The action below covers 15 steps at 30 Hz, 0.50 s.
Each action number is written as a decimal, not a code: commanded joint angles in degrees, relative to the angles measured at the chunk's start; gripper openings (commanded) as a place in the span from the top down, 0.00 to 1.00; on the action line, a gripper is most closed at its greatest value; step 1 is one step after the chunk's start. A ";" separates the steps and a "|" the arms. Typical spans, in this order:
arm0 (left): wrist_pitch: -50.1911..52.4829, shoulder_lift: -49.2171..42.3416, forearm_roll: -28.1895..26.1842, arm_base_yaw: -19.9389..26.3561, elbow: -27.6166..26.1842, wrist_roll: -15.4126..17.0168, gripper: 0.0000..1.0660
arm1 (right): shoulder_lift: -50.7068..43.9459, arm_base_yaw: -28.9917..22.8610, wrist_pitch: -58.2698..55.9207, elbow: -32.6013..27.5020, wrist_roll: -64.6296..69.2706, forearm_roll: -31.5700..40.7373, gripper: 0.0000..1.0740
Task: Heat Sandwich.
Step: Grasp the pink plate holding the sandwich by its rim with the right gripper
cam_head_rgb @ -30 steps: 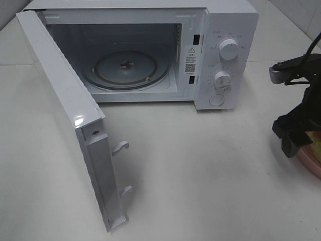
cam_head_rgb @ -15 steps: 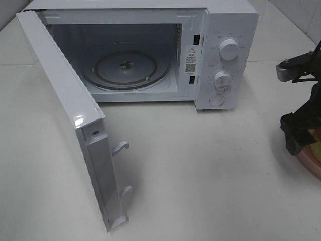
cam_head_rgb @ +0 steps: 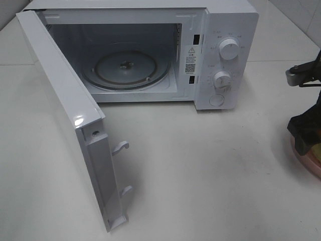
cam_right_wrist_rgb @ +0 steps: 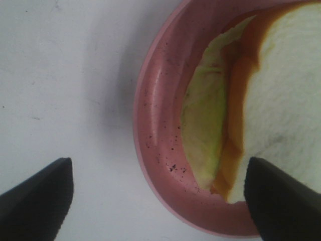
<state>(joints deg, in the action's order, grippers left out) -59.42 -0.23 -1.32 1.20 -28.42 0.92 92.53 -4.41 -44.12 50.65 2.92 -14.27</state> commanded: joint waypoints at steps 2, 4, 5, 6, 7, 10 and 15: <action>0.11 -1.15 -0.11 0.11 0.06 0.06 0.05 | 2.29 0.46 1.43 0.29 -0.23 0.00 0.18; 0.11 -1.15 -0.11 0.11 0.06 0.06 0.05 | 4.47 0.46 2.58 0.29 0.34 0.00 0.19; 0.11 -1.15 -0.11 0.11 0.06 0.06 0.05 | 5.27 0.46 3.09 0.29 0.69 0.00 0.19; 0.11 -1.15 -0.11 0.11 0.06 0.06 0.05 | 5.90 0.46 3.55 0.29 1.03 0.00 0.19; 0.11 -1.15 -0.11 0.11 0.06 0.06 0.05 | 7.28 0.46 4.70 0.29 1.55 -0.06 0.20; 0.11 -1.15 -0.11 0.11 0.06 0.06 0.05 | 8.54 0.46 5.90 0.29 1.83 -0.17 0.20; 0.11 -1.15 -0.11 0.11 0.06 0.06 0.05 | 11.92 0.46 8.19 0.29 1.83 -0.40 0.21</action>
<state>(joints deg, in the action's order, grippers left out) -59.42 -0.23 -1.32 1.20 -28.42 0.92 104.22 -4.41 -36.33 50.71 4.47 -14.27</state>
